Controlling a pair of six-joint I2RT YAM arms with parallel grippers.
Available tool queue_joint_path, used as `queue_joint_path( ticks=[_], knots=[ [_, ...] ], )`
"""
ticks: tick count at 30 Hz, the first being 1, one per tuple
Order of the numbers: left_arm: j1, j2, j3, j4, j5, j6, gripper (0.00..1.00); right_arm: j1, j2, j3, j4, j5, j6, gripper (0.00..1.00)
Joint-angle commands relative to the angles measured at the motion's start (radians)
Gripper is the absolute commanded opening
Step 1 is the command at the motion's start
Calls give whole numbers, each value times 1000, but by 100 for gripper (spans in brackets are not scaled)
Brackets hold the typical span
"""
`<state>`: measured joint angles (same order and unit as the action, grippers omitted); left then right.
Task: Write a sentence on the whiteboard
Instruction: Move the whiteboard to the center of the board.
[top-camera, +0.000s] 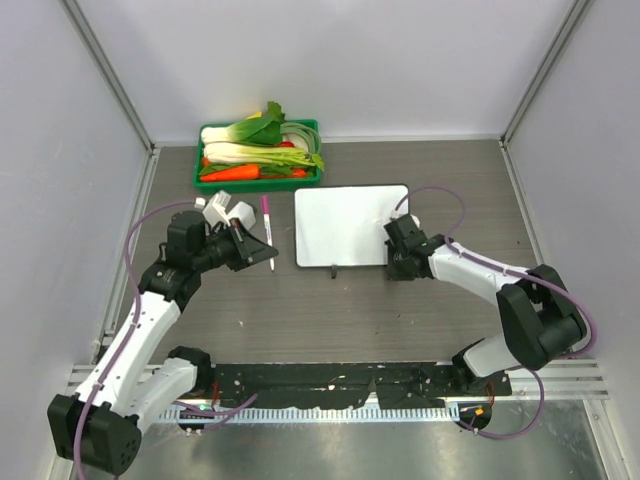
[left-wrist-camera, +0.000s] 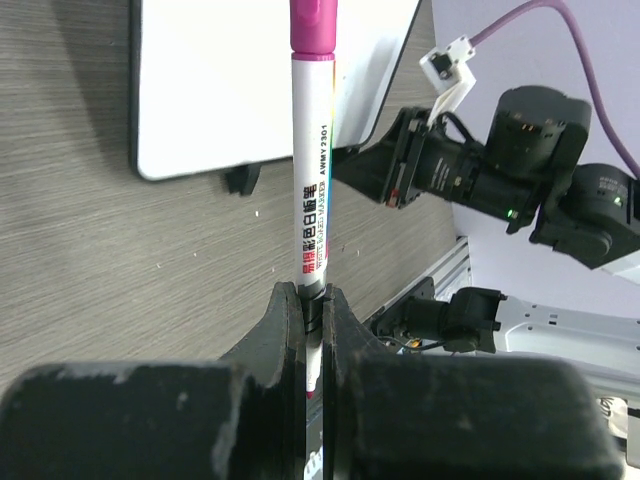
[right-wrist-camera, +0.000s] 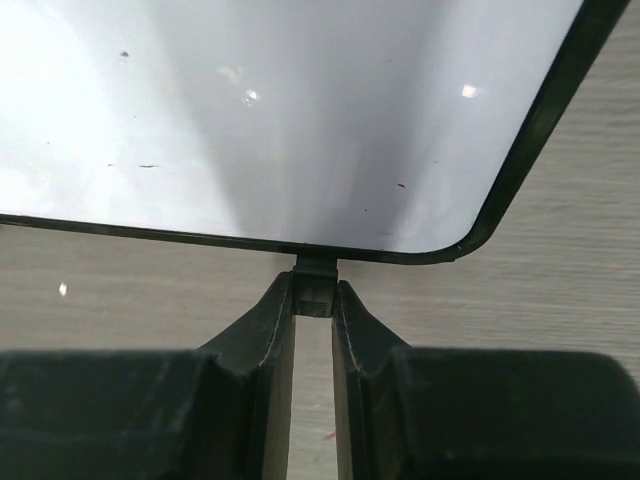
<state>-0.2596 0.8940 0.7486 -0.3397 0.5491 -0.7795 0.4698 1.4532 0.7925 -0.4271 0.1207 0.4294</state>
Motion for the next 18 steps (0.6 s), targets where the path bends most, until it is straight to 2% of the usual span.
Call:
queue_joint_path(
  ticks=[1, 8, 11, 13, 14, 15, 16, 17, 18],
  knots=[
    [5, -39, 3, -15, -12, -12, 0, 120, -13, -24, 25, 16, 91, 1],
    [3, -63, 5, -25, -17, -21, 0, 268, 62, -39, 87, 23, 195, 1],
    [5, -69, 6, -27, -18, -20, 0, 285, 65, -48, 83, 33, 224, 2],
    [5, -67, 8, -28, -18, -17, 0, 286, 52, -61, 88, 11, 236, 6],
    [3, -67, 8, -28, -18, -14, 0, 290, 32, -62, 87, 8, 236, 19],
    [5, -66, 9, -30, -20, -9, 0, 290, 23, -67, 79, 14, 244, 25],
    [5, -63, 14, -33, -20, -4, 0, 288, -5, -68, 74, 17, 241, 39],
    [5, -61, 17, -41, -20, 0, 0, 288, -20, -67, 53, 28, 241, 44],
    [5, -58, 23, -48, -17, 8, 0, 290, -49, -64, 44, 36, 241, 55]
  ],
)
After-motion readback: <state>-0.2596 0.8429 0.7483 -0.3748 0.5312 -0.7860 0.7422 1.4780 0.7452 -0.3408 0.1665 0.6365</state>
